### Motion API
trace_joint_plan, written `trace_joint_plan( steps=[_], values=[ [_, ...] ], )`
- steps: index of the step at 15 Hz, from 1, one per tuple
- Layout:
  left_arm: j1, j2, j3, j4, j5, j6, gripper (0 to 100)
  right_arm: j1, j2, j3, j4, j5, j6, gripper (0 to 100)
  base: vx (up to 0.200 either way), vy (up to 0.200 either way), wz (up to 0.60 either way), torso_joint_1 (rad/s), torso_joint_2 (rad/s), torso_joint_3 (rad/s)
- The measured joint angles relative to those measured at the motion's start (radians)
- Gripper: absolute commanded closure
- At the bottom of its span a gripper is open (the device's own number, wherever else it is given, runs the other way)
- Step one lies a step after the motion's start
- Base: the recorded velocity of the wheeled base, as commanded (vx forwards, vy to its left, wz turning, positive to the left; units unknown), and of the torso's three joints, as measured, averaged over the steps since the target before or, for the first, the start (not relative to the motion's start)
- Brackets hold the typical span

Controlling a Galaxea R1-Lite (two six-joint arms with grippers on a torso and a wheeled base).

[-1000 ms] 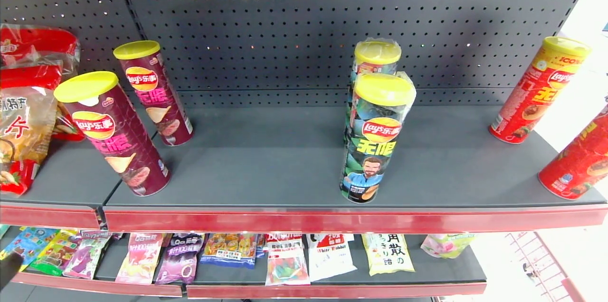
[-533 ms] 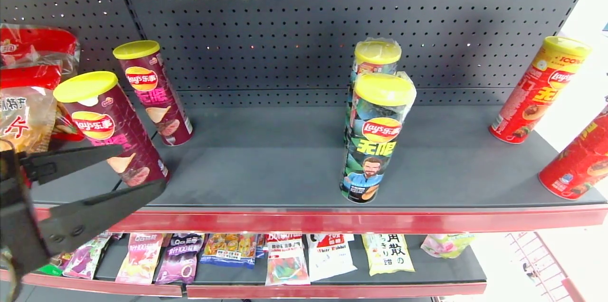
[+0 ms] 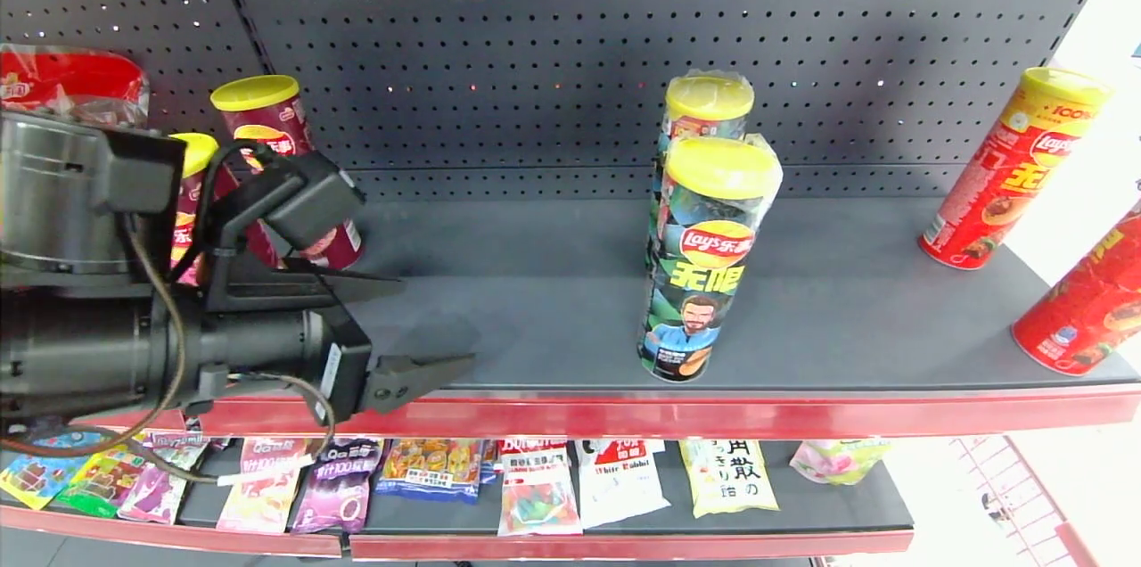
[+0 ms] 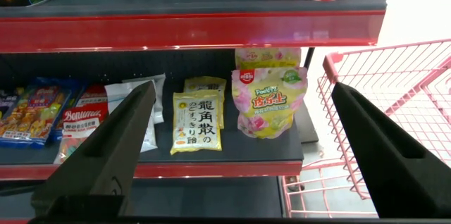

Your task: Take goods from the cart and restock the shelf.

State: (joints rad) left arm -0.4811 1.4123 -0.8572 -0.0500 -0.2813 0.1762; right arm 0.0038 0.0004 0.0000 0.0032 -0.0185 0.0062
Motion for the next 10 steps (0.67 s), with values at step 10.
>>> trace_joint_plan(
  steps=[10],
  values=[
    [-0.096,0.237,-0.177,-0.004,0.011,0.033,0,0.000,0.000,0.000,0.000,0.000,0.000,0,0.000,0.000,0.00,0.000,0.00,0.000]
  ],
)
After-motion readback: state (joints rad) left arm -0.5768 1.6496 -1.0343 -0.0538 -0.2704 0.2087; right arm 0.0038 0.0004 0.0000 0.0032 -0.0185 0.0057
